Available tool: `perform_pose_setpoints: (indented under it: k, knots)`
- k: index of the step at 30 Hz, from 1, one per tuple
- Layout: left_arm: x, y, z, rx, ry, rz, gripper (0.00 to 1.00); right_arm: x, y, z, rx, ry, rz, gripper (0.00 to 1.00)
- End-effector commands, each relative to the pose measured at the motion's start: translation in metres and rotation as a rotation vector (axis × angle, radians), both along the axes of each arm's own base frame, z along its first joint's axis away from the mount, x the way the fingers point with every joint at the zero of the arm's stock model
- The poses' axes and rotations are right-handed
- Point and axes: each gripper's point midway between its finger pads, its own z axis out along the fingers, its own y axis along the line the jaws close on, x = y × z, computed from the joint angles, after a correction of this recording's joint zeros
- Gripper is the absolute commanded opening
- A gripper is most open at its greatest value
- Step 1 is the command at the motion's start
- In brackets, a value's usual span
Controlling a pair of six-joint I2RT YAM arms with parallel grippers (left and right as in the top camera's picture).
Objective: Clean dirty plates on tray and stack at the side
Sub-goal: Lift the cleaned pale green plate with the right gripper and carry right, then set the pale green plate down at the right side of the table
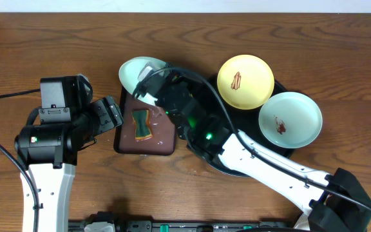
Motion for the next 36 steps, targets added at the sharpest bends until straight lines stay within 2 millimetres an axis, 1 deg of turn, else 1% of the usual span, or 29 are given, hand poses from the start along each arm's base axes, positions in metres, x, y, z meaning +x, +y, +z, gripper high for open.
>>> perform_pose_setpoints:
  k: [1,5,11,20,25,28,29,30,31,32,33,35,36]
  knots:
    - [0.001,0.002,0.004,0.015,-0.01,-0.003,0.82,-0.007,-0.002,0.014,-0.158,-0.082,-0.001,0.01]
    - [0.001,0.002,0.004,0.015,-0.01,-0.003,0.82,-0.01,-0.001,0.015,-0.257,-0.115,0.014,0.01]
    - [0.001,0.002,0.004,0.015,-0.01,-0.003,0.82,-0.009,-0.002,0.022,-0.272,-0.145,-0.003,0.01]
    - [0.001,0.002,0.004,0.015,-0.01,-0.003,0.82,-0.009,-0.002,0.022,-0.27,-0.145,-0.003,0.01]
    - [0.001,0.002,0.004,0.015,-0.01,-0.003,0.82,-0.009,-0.001,0.026,-0.246,-0.154,-0.007,0.01]
    - [0.001,0.002,0.004,0.015,-0.01,-0.003,0.82,-0.009,-0.001,0.028,-0.209,-0.151,-0.017,0.01]
    - [0.001,0.002,0.004,0.015,-0.01,-0.003,0.82,-0.008,-0.003,0.028,-0.155,-0.135,-0.04,0.01]
    - [0.001,0.002,0.004,0.015,-0.01,-0.003,0.83,-0.008,-0.008,0.022,-0.073,-0.089,-0.078,0.01]
    - [0.001,0.002,0.004,0.015,-0.01,-0.003,0.82,-0.008,-0.011,0.013,-0.039,-0.048,-0.096,0.01]
    - [0.001,0.002,0.004,0.015,-0.01,-0.003,0.82,-0.008,-0.019,-0.006,0.028,0.045,-0.137,0.01]
    - [0.001,0.002,0.004,0.015,-0.01,-0.003,0.82,-0.009,-0.026,-0.02,0.091,0.117,-0.174,0.01]
    - [0.001,0.002,0.004,0.015,-0.01,-0.003,0.83,-0.009,-0.036,-0.046,0.23,0.271,-0.229,0.01]
    - [0.001,0.002,0.004,0.015,-0.01,-0.003,0.82,-0.009,-0.038,-0.055,0.285,0.336,-0.235,0.01]
